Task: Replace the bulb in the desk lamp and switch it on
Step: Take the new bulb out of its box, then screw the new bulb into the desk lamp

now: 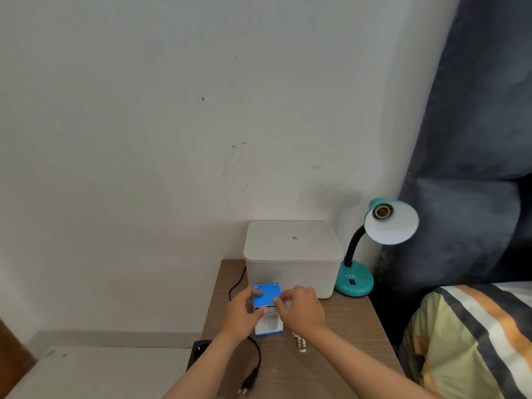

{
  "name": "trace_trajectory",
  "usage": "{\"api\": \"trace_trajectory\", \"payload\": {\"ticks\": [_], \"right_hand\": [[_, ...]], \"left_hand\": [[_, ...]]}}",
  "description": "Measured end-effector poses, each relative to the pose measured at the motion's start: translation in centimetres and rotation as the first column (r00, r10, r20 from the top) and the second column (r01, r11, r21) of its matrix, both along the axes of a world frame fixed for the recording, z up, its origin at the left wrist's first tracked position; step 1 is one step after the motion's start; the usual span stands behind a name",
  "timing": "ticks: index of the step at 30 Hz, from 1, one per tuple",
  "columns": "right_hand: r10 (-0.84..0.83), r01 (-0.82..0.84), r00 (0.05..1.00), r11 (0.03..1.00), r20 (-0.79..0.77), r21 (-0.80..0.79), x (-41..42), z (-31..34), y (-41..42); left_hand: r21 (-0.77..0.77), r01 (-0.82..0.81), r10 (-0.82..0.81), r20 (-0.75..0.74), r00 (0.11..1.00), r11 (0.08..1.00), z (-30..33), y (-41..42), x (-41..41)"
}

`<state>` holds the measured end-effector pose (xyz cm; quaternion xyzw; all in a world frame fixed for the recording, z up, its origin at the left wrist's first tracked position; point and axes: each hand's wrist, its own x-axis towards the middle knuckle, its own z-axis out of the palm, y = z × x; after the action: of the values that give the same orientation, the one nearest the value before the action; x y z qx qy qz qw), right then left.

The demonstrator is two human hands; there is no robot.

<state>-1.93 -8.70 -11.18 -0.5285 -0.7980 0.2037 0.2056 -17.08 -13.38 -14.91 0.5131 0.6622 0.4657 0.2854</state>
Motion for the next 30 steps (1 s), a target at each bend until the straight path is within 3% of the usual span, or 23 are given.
{"api": "trace_trajectory", "payload": {"ticks": [5,9,16,21,26,30], "right_hand": [[-0.076,0.019,0.954,0.980,-0.290,-0.196,1.0,-0.2,-0.1],[-0.145,0.008,0.910,0.942,-0.388,-0.335,2.2,-0.4,-0.6],[-0.202,-0.023,0.811,0.927,-0.550,-0.374,5.8,1.3,-1.2],[-0.262,0.038,0.668,0.947,-0.696,-0.320,8.9,3.5,-1.2],[-0.347,0.217,0.505,0.937,-0.791,-0.272,12.5,5.4,0.8],[-0.348,0.258,0.334,0.928,-0.876,-0.270,14.9,6.7,2.7]], "left_hand": [[-0.002,-0.050,0.050,-0.117,0.992,0.999,-0.2,-0.2,0.2],[0.018,-0.066,0.068,-0.266,0.962,0.998,0.0,0.0,0.4],[-0.013,-0.123,0.110,-0.360,0.927,0.992,0.9,0.5,1.4],[0.110,-0.135,0.167,-0.379,0.910,0.985,3.2,1.1,3.6],[0.240,-0.017,0.092,-0.305,0.948,0.971,7.2,2.8,6.9],[0.319,0.092,0.012,-0.310,0.951,0.943,10.0,4.8,10.2]]}}
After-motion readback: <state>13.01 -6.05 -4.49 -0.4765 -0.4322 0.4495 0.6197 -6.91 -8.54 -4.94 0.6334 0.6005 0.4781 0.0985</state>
